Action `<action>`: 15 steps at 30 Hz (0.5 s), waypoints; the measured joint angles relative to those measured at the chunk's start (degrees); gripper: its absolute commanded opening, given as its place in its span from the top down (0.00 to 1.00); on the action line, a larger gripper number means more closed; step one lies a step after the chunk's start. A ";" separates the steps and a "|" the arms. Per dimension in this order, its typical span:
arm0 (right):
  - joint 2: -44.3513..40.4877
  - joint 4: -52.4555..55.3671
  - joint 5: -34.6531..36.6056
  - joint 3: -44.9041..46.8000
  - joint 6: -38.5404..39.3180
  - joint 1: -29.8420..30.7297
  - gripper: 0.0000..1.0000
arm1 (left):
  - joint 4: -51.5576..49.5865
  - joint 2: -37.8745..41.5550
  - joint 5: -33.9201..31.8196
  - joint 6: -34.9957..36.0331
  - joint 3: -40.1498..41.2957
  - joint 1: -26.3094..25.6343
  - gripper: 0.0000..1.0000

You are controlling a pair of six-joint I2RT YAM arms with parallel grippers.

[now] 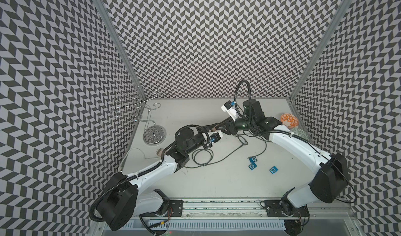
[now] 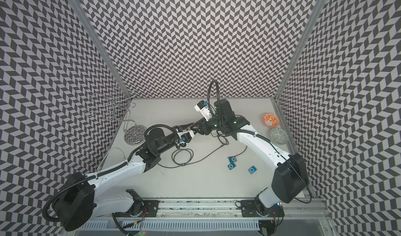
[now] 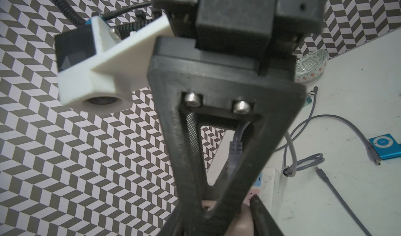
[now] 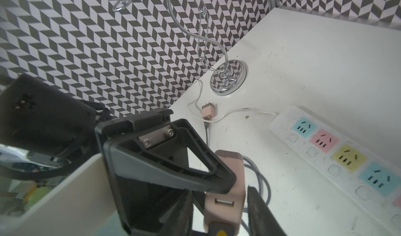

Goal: Charge mp3
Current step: Pick up the plug from the center of the board.

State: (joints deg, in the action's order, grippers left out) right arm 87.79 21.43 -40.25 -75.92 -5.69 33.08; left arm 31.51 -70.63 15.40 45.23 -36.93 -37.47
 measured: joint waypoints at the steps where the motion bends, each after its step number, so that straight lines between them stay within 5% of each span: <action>1: 0.22 -0.04 -0.04 0.00 -0.15 -0.11 0.70 | -0.02 0.02 -0.37 0.15 -0.09 -0.07 0.93; 11: 3.37 1.38 -1.25 -2.89 -1.18 0.31 0.49 | -0.76 0.02 -3.28 1.05 -0.37 -0.17 0.93; 15: 3.43 1.70 -1.68 -2.93 -1.03 0.33 0.63 | -0.74 0.02 -3.61 1.57 -0.37 -0.17 0.93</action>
State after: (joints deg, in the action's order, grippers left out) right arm 91.22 23.14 -41.93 -78.85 -6.72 33.41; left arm 30.76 -70.61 11.79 46.81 -37.30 -37.65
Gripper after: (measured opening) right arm 0.441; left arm 0.442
